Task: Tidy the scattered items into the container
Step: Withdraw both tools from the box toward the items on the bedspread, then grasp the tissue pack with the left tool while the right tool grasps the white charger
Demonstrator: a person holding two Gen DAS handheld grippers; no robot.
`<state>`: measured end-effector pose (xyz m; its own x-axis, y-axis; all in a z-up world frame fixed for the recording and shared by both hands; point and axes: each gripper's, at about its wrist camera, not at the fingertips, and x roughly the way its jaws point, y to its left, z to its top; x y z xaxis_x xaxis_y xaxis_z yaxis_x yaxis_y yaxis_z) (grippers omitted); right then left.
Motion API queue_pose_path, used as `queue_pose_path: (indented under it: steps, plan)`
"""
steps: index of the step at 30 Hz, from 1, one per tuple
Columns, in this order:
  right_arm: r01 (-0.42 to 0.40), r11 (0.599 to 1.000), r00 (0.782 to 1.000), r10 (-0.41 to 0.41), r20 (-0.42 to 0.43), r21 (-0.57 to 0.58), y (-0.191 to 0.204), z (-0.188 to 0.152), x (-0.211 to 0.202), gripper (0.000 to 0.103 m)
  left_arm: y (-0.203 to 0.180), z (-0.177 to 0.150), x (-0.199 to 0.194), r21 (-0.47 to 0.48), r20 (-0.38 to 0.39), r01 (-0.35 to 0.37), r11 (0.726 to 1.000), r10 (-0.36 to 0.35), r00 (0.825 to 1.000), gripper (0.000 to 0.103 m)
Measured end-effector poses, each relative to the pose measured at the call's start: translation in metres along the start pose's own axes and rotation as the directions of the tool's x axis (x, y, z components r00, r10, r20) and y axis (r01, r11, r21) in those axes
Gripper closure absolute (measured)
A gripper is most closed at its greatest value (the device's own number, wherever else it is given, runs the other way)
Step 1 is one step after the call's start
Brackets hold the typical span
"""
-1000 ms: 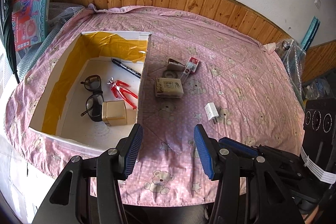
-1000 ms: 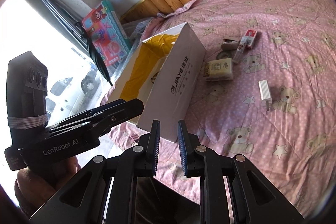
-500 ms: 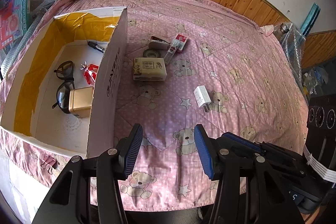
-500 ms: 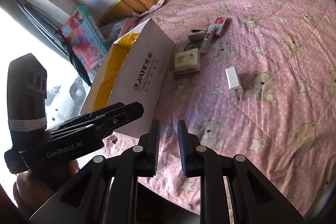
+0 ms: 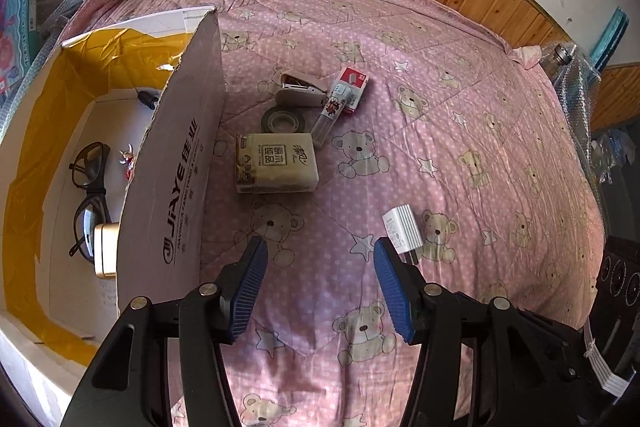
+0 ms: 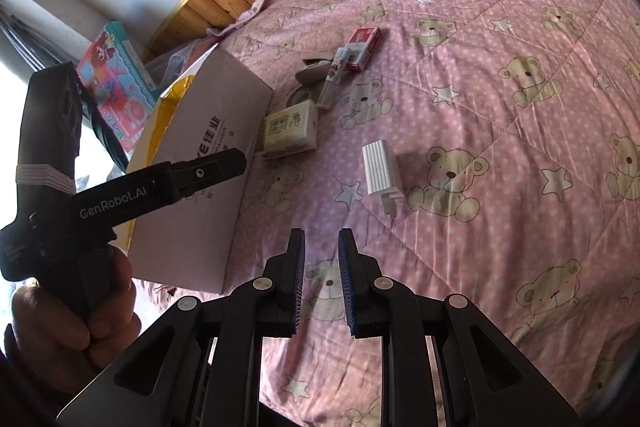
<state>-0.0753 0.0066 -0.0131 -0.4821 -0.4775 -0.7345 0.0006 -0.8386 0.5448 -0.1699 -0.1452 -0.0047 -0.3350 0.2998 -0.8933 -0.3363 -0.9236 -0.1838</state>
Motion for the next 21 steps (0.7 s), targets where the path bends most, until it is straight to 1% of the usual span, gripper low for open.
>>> queue_pose_path:
  steps: [2,7,10,12,15,18,21]
  plan:
    - [0.019,1.0,1.0,-0.019,-0.003,0.008,-0.006,0.004,0.005,0.082,0.003,0.008,0.01,-0.013,-0.006,-0.006,1.0,0.006,1.0,0.043]
    - [0.089,0.996,0.996,-0.089,0.003,-0.013,-0.016,0.014,0.019,0.072,0.009,0.023,0.037,-0.02,-0.027,-0.009,1.0,0.009,1.0,0.042]
    - [0.152,0.987,0.988,-0.152,0.011,-0.049,-0.018,0.02,0.028,0.066,0.013,0.032,0.051,-0.027,-0.038,-0.022,0.999,0.021,0.999,0.042]
    - [0.187,0.98,0.982,-0.186,0.013,-0.072,-0.02,0.023,0.035,0.064,0.015,0.037,0.06,-0.027,-0.041,-0.032,0.999,0.031,0.999,0.041]
    - [0.204,0.975,0.979,-0.204,0.004,-0.091,-0.022,0.029,0.046,0.063,0.02,0.045,0.073,-0.029,-0.044,-0.052,0.998,0.05,0.998,0.04]
    - [0.205,0.973,0.979,-0.206,-0.002,-0.106,-0.022,0.033,0.056,0.055,0.02,0.052,0.085,-0.019,-0.052,-0.054,0.998,0.053,0.997,0.04]
    - [0.221,0.965,0.975,-0.224,-0.007,-0.138,-0.018,0.037,0.068,0.053,0.019,0.057,0.095,-0.006,-0.055,-0.064,0.998,0.063,0.996,0.039]
